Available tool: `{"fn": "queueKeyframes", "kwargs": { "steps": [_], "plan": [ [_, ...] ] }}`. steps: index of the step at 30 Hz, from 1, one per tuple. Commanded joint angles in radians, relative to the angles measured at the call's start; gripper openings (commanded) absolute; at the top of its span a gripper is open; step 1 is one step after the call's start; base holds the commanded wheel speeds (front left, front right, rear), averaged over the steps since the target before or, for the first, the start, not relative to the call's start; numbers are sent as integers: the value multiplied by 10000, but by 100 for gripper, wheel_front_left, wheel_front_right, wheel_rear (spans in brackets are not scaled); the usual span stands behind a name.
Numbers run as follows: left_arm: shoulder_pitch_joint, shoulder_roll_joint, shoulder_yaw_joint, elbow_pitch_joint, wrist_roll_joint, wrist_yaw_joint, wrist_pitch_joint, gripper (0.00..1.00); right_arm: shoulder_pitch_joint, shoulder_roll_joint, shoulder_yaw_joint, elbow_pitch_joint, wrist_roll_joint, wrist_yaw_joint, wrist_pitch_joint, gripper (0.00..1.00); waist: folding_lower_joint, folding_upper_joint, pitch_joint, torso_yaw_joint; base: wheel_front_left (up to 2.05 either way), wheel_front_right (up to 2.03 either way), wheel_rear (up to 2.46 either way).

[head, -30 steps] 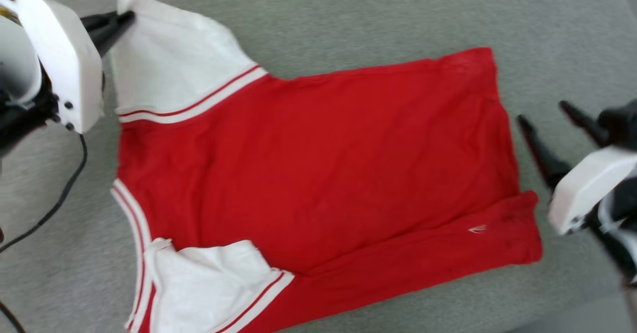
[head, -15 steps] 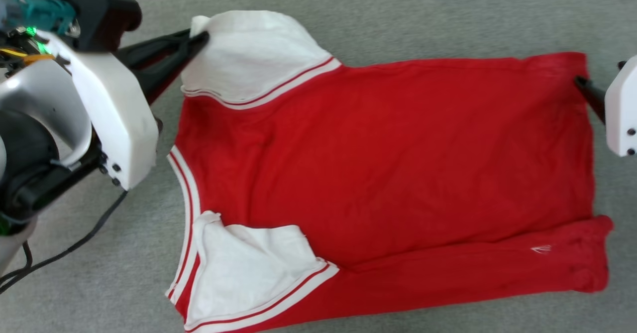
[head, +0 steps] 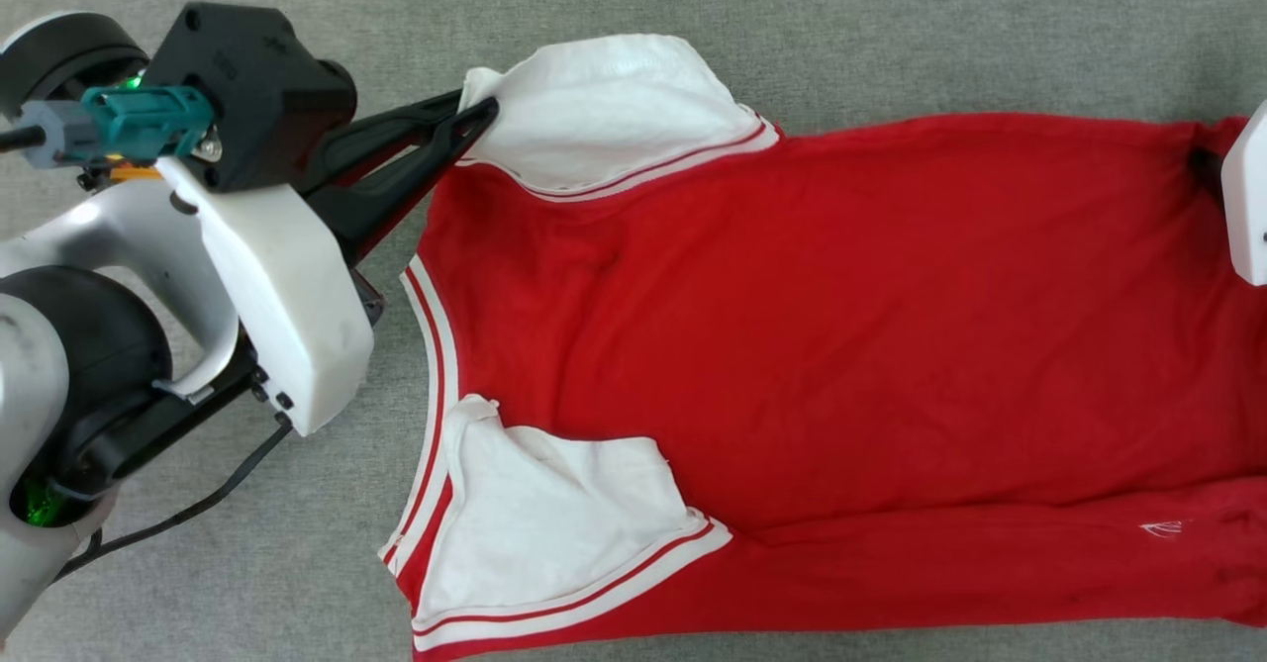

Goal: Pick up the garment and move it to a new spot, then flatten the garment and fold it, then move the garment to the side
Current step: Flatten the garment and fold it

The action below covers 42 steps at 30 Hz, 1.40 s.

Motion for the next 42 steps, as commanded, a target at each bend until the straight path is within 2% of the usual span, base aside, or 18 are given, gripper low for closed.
{"fn": "queueKeyframes", "kwargs": {
  "steps": [1,2,5,11,20,32,42],
  "plan": [
    [132,-44,-18,5,52,-19,-118,0,516,244,552,764,55,-2,76,100,2,-1,24,58,0,0,0],
    [143,-50,-23,49,42,-32,-173,0,577,249,642,885,99,-2,55,100,2,-1,25,71,0,0,0],
    [208,-54,-43,175,30,-61,-312,0,588,236,765,1145,207,-2,-183,0,2,-1,7,75,0,0,0],
    [384,-104,-39,565,20,-71,-697,0,207,165,502,1174,388,-5,-1124,0,2,-1,-311,-11,0,0,0],
    [1152,-72,91,1292,-87,84,-1448,0,294,145,-120,528,961,-5,-2295,0,2,-1,-1339,-176,0,0,0],
    [3810,428,166,1249,-665,824,-2446,0,3095,-115,-913,-1545,1301,-5,-3371,0,2,-1,-2844,-383,0,0,0],
    [6475,953,-65,1078,-1416,1490,-2878,0,5824,-29,-1216,-2796,1444,-5,-3497,0,2,-1,-3291,-504,0,0,0]
  ]
}}
